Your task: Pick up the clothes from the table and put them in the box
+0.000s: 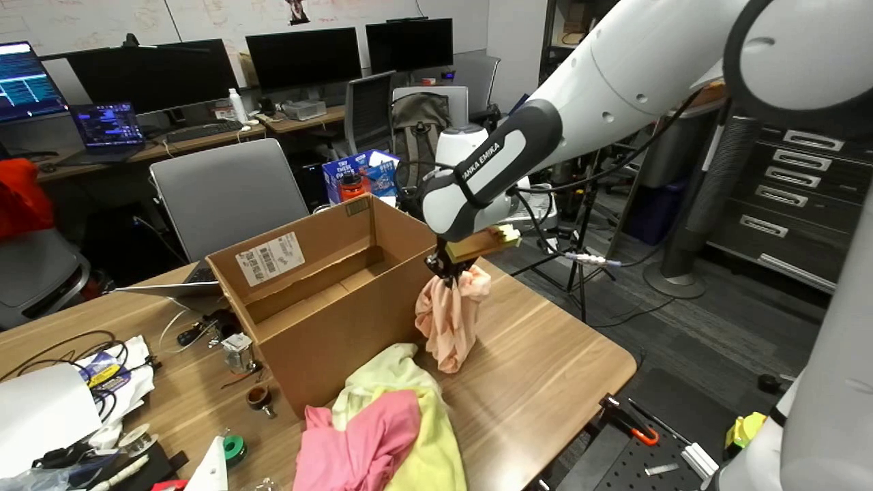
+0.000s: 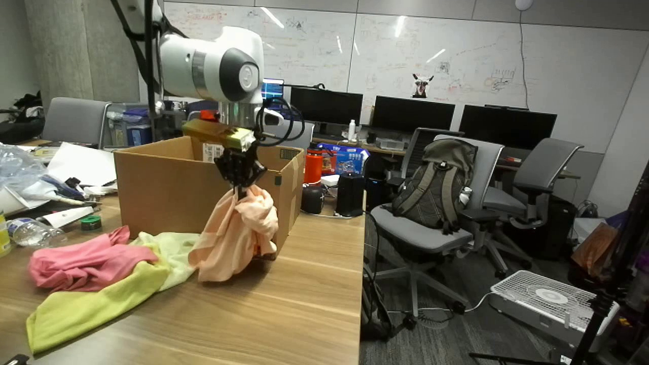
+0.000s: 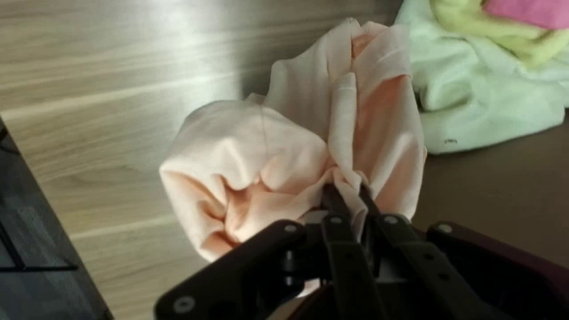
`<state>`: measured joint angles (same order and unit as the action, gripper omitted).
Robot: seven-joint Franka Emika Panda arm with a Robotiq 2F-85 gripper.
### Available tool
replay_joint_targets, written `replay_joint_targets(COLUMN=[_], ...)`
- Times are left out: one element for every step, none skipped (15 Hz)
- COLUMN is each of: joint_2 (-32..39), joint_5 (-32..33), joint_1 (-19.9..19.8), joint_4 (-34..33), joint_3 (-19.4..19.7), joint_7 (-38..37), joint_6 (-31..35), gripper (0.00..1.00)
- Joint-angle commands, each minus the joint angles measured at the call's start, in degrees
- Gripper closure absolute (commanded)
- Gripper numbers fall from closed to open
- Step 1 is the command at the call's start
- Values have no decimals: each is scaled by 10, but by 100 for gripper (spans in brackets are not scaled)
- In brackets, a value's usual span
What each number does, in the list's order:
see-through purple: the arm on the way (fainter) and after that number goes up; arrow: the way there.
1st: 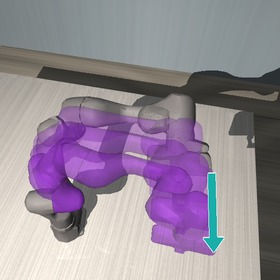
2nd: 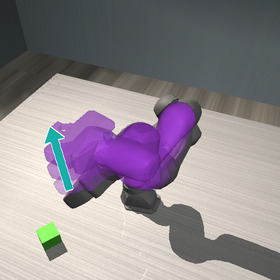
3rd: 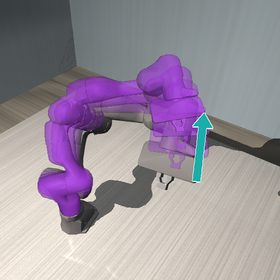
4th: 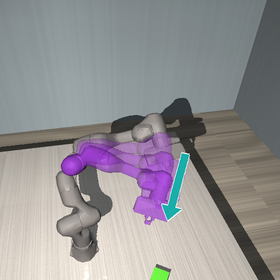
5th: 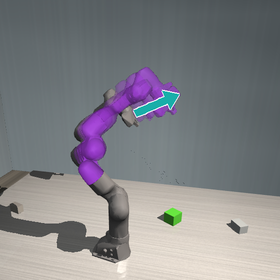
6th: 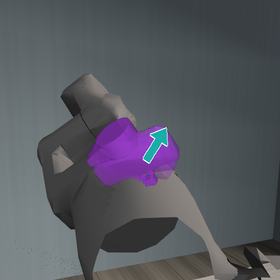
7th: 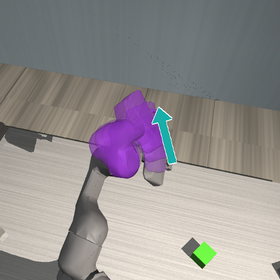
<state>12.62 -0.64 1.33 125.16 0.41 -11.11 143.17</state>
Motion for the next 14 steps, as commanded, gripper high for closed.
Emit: replay_joint_targets(joint_2=[-66, -78, -86, -95, -101, -106, -112, -116, -120, -125, -129, -132, -133, -133], joint_5=[40, 54, 64, 71, 80, 90, 99, 109, 115, 120, 124, 129, 130, 132], joint_1=[13, 14, 14, 15, 16, 17, 18, 19, 20, 22, 23, 24, 25, 27], joint_4=[-16, -23, -32, -41, -48, -56, -63, -69, -76, -82, -91, -99, -109, -121], joint_3=[7, 5, 2, -1, -3, -6, -9, -12, -16, -19, -23, -28, -32, -35], joint_7=[-31, -37, -44, -50, -55, -60, -66, -71, -75, -78, -78, -80, -79, -78], joint_6=[-4, -2, -1, -3, 0, -2, 0, 0, -1, -2, -6, -8, -12, -17], gripper=[98, 98, 98, 98, 98, 98, 98, 98, 98, 98, 98, 98, 98, 98])
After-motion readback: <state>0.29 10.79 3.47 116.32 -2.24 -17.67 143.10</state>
